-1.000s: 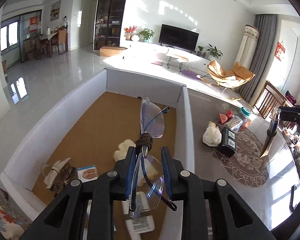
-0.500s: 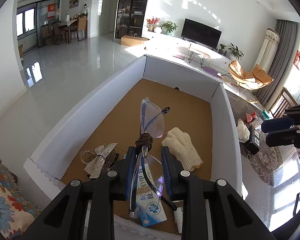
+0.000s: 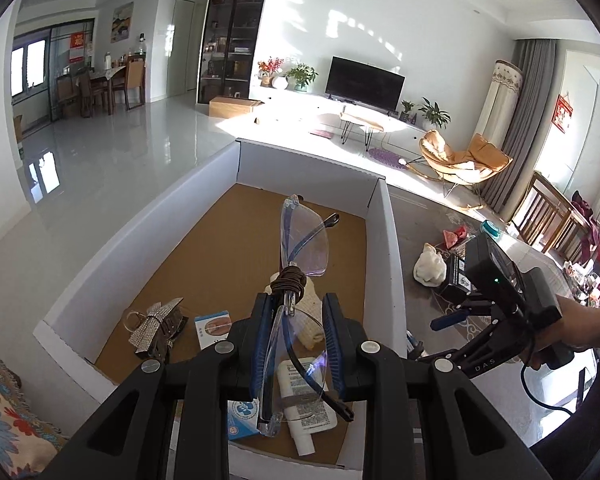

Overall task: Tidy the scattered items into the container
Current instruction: 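Open the left gripper to drop the glasses while the right gripper releases the gold tube into the box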

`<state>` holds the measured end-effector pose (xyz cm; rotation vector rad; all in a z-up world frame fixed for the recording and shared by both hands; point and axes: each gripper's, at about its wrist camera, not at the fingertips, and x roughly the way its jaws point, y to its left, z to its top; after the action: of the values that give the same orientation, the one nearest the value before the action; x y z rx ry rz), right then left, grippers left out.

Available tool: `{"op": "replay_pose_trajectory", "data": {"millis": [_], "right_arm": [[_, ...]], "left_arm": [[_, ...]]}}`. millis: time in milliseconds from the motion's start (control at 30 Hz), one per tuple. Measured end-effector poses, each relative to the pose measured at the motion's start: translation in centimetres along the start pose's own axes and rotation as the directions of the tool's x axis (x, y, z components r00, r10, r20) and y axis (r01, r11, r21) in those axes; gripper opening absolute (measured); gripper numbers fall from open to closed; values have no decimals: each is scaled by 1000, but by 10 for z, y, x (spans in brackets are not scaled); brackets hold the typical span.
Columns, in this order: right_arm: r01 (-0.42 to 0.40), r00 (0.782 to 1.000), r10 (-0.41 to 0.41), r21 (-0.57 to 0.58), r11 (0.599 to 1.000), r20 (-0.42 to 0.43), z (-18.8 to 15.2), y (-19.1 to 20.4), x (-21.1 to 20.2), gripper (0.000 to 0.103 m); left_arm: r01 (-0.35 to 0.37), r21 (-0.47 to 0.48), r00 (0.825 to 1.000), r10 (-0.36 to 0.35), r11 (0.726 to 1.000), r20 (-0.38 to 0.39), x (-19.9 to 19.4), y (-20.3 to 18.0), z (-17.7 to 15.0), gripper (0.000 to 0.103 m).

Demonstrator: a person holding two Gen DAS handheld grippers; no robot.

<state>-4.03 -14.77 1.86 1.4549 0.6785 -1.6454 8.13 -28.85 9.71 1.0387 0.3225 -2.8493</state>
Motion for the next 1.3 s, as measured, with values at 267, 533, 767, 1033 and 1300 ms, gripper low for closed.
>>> {"op": "replay_pose_trajectory", "data": {"millis": [267,533,767,1033,1300], "right_arm": [[31,997,-31,0,1000,-70,-2,-9,13,31],[11,992,-22,85,996,120,0,-35,-69,31],[-94,920,82,13,996,384,50,21,-167,31],[-174,906,204,-114,978,370,77,104,-172,31],[-206,939,222,-87,975,263,89,111,-127,31]], "left_arm": [[-1,-22,1000,1,1000,-17,7,5,-8,26],[-40,-59,999,39,997,-26,6,31,-13,26],[-89,-72,996,89,993,3,-5,47,-5,26],[-101,-64,994,103,993,21,-14,47,-6,26],[-101,-59,995,102,993,6,-7,45,-7,26]]}}
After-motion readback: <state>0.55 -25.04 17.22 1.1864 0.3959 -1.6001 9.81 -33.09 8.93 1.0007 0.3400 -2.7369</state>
